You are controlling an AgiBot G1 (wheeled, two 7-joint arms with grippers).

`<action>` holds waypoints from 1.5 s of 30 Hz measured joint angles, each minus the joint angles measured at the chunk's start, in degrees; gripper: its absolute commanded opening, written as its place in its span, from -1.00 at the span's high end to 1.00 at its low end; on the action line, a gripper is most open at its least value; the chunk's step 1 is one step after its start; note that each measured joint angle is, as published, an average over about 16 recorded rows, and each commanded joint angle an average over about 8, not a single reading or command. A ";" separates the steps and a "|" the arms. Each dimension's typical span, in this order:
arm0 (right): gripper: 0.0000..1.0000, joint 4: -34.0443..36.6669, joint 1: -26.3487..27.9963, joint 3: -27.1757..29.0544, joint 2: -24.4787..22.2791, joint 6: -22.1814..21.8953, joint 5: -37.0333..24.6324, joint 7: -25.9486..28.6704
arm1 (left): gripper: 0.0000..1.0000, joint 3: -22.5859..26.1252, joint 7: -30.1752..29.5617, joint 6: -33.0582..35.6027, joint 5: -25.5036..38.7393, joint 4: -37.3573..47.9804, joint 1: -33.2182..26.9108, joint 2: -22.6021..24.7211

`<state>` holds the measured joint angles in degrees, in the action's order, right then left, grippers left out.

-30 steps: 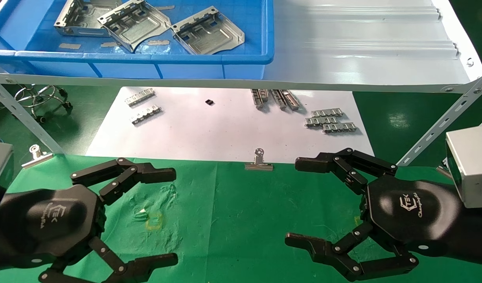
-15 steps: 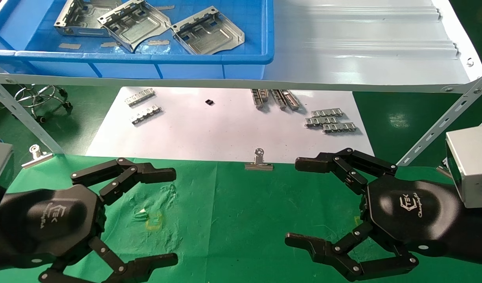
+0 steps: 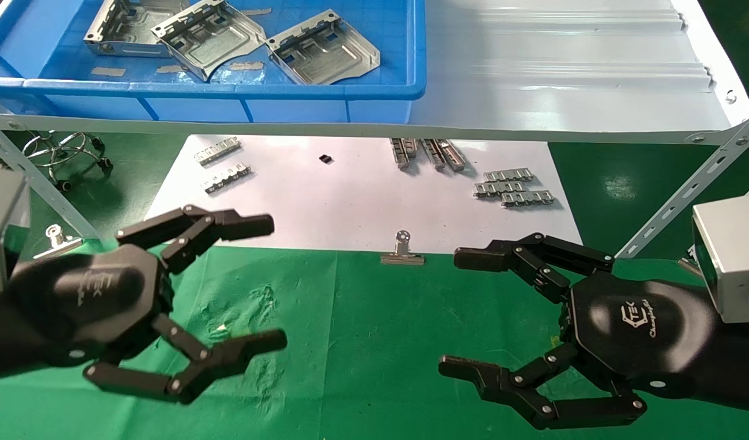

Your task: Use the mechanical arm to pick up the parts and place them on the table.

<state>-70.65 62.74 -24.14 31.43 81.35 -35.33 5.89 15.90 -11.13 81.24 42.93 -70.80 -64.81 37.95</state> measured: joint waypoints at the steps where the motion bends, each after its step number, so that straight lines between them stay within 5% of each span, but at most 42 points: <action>1: 1.00 0.00 0.00 0.00 0.00 0.00 0.00 0.00 | -1.00 0.03 -0.10 -0.64 0.20 0.42 -0.55 0.44; 15: 1.00 0.00 0.00 0.00 0.00 0.00 0.00 0.00 | -1.00 3.57 0.19 -9.96 9.07 13.47 -15.70 9.99; 31: 1.00 0.00 0.00 0.00 0.00 0.00 0.00 0.00 | -1.00 11.34 9.48 -20.72 25.55 48.86 -41.58 26.02; 45: 1.00 0.00 0.00 0.00 0.00 0.00 0.00 0.00 | -0.88 14.48 14.20 -26.12 31.15 65.37 -50.13 33.84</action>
<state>-70.65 62.74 -24.14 31.43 81.35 -35.33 5.89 30.38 3.07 55.11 74.08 -5.44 -114.95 71.79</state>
